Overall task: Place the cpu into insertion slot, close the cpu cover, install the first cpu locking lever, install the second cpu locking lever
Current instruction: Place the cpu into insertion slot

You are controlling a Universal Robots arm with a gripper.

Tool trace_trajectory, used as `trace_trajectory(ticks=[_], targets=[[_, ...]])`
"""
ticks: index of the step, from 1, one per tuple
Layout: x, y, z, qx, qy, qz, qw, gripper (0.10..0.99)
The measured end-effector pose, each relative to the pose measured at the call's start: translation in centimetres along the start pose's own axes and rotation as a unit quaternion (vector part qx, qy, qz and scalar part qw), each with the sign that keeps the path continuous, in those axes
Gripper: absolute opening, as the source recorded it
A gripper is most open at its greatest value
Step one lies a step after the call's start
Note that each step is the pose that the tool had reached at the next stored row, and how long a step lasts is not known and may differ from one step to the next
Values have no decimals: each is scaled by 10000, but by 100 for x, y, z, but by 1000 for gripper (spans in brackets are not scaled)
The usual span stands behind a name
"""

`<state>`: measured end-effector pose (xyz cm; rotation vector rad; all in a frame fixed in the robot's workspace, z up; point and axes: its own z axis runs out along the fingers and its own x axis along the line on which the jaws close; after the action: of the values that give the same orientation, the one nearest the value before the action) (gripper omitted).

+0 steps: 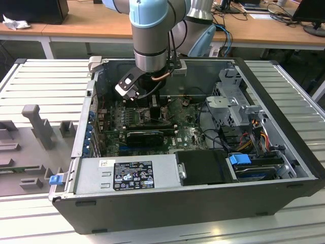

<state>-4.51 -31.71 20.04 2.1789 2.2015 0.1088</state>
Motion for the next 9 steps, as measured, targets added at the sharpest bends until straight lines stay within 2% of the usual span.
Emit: trace_trajectory(ticks=[4, 6, 7, 9], targets=[[1, 0, 3, 0, 0, 1, 10000, 608], [1, 4, -37, 0, -4, 1, 10000, 608], [2, 7, -74, 0, -11, -1, 10000, 608], [4, 10, -108, 0, -58, -3, 10000, 592]])
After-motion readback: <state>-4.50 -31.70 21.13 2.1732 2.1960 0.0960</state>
